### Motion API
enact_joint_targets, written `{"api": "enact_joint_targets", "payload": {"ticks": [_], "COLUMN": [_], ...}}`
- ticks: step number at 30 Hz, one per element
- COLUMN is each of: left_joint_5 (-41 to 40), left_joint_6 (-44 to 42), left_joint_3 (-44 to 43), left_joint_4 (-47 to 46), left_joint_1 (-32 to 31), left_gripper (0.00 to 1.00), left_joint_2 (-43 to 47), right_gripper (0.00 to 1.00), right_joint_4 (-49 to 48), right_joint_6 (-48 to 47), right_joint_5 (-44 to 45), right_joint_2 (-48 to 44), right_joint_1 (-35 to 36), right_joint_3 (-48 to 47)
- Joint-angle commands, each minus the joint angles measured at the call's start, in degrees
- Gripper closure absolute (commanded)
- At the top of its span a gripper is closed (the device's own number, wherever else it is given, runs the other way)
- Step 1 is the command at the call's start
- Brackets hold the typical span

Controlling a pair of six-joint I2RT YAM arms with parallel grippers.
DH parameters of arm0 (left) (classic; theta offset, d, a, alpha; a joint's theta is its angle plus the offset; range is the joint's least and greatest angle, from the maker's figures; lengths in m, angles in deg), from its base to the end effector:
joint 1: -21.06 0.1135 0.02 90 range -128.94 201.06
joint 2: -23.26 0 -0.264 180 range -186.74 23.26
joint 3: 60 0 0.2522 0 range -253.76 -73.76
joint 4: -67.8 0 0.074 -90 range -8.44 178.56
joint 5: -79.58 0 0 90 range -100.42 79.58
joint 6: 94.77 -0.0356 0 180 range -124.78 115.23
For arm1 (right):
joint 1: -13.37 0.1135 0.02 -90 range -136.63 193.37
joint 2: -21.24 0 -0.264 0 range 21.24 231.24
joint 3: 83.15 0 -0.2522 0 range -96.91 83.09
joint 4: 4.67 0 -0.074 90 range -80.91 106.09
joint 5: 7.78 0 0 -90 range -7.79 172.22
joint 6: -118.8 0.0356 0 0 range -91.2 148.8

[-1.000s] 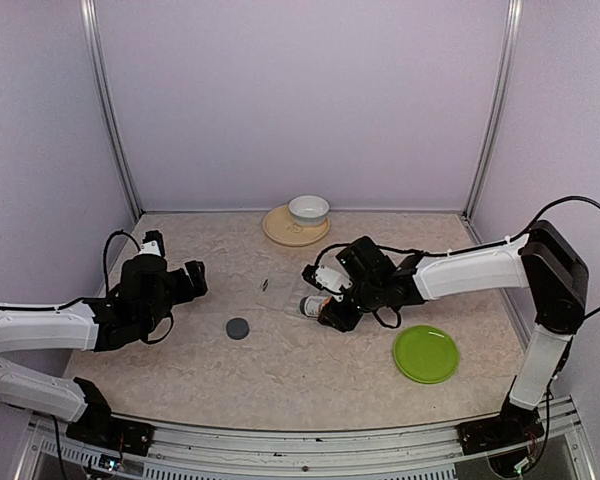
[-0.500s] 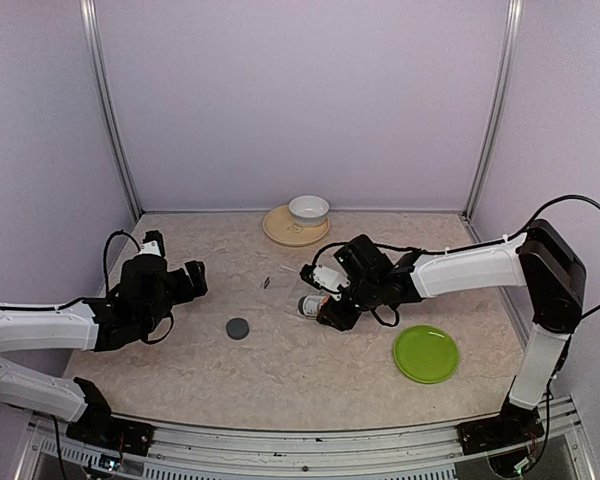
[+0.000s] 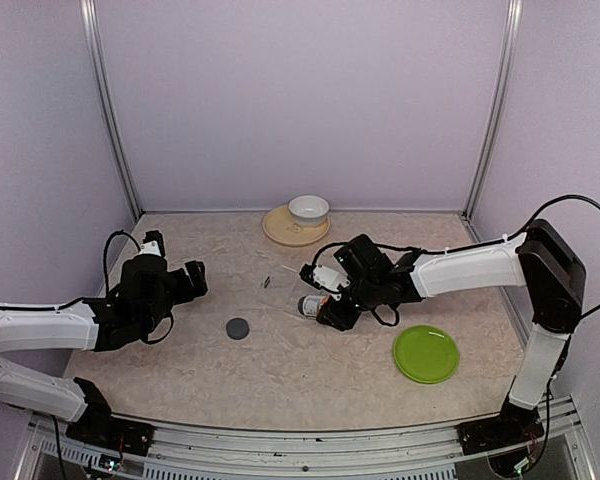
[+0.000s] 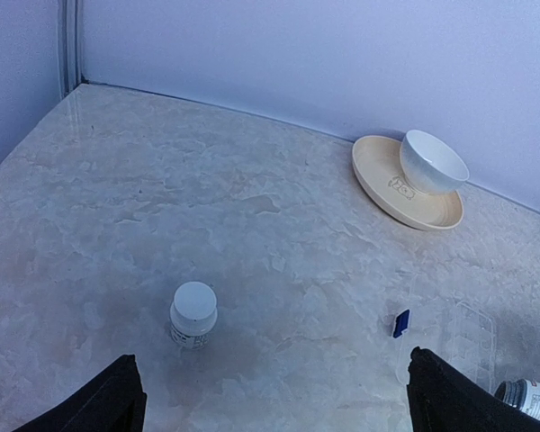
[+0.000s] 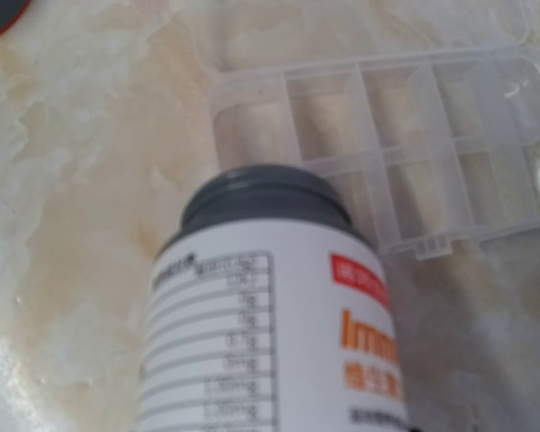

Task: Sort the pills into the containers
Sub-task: Pour the pill into the compartment of the pill container.

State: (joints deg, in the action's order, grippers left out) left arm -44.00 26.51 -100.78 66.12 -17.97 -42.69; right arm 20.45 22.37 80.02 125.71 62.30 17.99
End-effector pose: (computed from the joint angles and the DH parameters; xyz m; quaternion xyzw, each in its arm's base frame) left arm 0.1955 -0.1332 0.2060 -0.1039 0.8095 -0.1048 0.5683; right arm 0.2504 0.2895 0.1753 -0.4432 0.8309 0.1386 0.3066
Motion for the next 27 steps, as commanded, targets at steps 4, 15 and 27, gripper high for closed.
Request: {"api": "enact_joint_targets", "payload": {"ticks": [4, 15, 27], "left_joint_5": [0.01, 0.12, 0.14], "left_joint_6": [0.35, 0.35, 0.44], "left_joint_3": [0.30, 0.22, 0.31], "left_joint_4": [-1.16, -1.26, -1.30], "left_joint_1": [0.27, 0.26, 0.27], "left_gripper": [0.01, 0.01, 0.01], "left_joint_2": [-0.18, -0.41, -0.57], "right_gripper": [0.90, 0.90, 0.90], "right_joint_4": [4.53, 7.72, 10.82], "right_joint_6": [-0.92, -1.35, -2.34], "right_joint_5": [-0.35, -1.23, -1.24], "right_joint_2": [0.66, 1.52, 2.65], "right_joint_1": [-0.48, -0.47, -0.41], "right_joint_3": [-2.63, -4.42, -7.44]}}
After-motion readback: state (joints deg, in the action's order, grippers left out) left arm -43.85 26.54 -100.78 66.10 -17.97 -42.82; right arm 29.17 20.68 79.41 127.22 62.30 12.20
